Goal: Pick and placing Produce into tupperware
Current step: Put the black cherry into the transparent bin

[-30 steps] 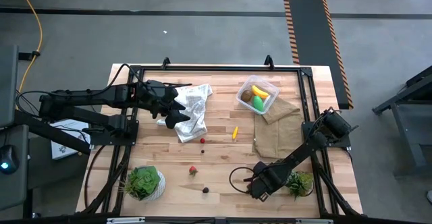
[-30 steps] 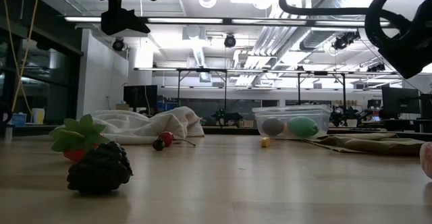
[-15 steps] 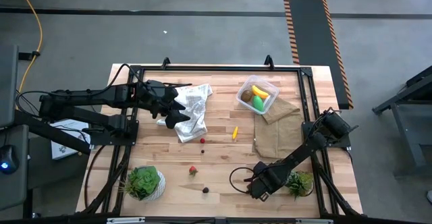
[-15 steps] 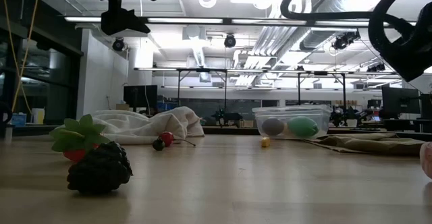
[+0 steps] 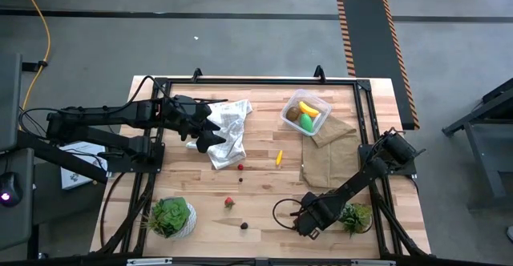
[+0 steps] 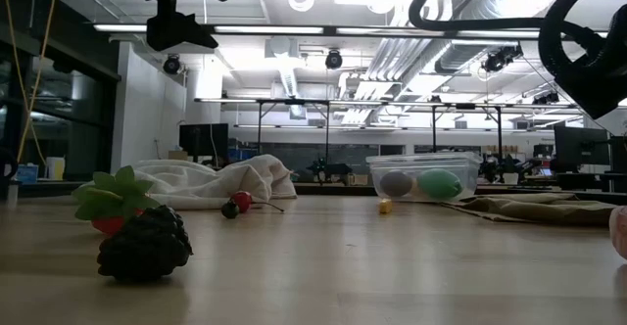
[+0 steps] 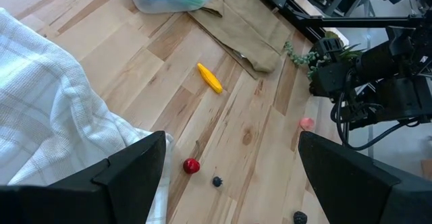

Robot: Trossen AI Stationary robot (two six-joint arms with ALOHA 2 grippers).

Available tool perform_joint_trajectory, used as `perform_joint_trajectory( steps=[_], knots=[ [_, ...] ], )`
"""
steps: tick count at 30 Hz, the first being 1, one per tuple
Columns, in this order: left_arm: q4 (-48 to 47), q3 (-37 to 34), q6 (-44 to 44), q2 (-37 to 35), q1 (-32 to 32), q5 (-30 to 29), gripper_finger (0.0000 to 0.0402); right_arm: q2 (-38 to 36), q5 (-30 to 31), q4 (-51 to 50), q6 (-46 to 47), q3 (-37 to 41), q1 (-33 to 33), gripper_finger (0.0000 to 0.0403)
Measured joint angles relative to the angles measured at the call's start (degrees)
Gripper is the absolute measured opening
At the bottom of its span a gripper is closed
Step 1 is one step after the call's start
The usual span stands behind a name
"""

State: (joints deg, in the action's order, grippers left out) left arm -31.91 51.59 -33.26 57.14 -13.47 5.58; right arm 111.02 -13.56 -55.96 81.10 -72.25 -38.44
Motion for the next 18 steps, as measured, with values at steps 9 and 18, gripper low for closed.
perform_joint_trajectory(
  steps=[9, 18],
  knots=[
    [0.0, 0.0, 0.0, 0.0, 0.0, 0.0, 0.0328, 0.0, -0.1, 0.1, 0.0, 0.0, 0.0, 0.0096],
    [0.0, 0.0, 0.0, 0.0, 0.0, 0.0, 0.0328, 0.0, -0.1, 0.2, 0.4, 0.0, 0.1, 0.0096]
  ],
)
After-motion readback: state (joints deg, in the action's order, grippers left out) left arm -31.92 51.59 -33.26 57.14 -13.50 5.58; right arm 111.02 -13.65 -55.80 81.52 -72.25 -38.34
